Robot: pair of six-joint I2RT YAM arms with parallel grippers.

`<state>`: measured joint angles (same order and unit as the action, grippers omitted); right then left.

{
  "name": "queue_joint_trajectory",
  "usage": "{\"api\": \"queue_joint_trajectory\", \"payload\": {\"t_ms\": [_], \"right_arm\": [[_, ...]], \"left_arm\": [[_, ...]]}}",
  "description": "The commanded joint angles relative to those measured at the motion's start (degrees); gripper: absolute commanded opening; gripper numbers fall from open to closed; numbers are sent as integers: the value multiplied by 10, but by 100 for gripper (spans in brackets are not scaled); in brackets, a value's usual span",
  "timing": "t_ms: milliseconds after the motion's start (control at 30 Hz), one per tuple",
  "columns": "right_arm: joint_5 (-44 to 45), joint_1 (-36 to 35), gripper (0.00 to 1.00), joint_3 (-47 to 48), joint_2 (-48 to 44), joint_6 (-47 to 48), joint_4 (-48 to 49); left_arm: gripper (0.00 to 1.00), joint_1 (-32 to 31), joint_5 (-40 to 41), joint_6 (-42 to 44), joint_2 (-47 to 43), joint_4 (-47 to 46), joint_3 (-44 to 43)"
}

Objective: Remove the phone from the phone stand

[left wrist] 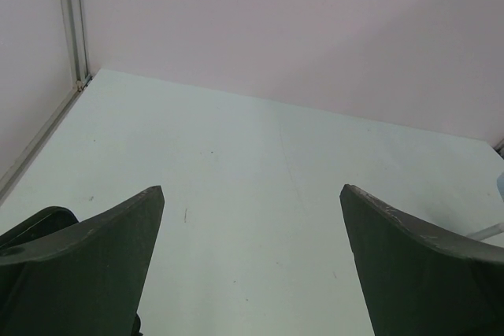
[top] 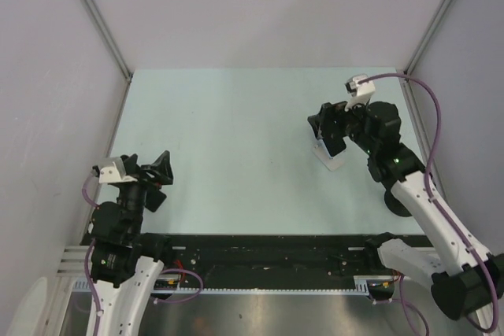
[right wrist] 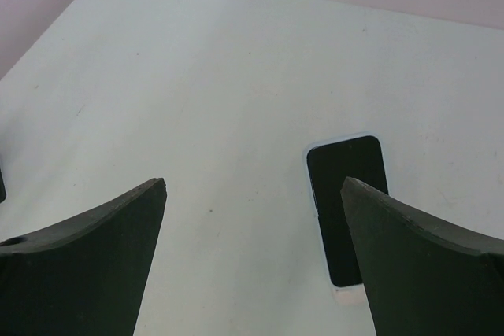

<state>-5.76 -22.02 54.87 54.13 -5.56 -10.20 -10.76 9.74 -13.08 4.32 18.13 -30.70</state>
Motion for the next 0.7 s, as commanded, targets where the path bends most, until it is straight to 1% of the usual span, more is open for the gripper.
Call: {"api": "queue_joint_trajectory", "payload": {"t_ms": [0,67,100,133,167,200,233,267,400,533,667], "right_arm": [[12,-1,100,66,77,-3,-16],[40,3,100,87,105,0,-25],[53,5,100,94,133,0,-38],[82,9,100,102,146,-10,-43],[81,21,100,113,159,-11,-49],[71,28,100,118,179,-7,-54],[23,36,100,120,192,11,-55],[7,42,100,126,201,22,-56],[0,47,100,132,241,51,-60],[-52,63,100,132,274,96,-62],[-53,72,100,135,302,111,-60]], "left_arm": [[100,-8,-2,3,3,-16,-2],[100,-11,-3,6,7,-19,-1],[100,-12,-2,7,9,-19,-1],[100,-15,-2,8,10,-20,0],[100,-18,0,8,13,-20,0],[100,-21,0,9,15,-20,0],[100,-27,1,10,18,-21,1],[100,-29,0,10,23,-21,1],[100,-41,-4,10,34,-22,1],[100,-45,-4,13,42,-22,2],[100,-45,-5,14,47,-23,2]]}}
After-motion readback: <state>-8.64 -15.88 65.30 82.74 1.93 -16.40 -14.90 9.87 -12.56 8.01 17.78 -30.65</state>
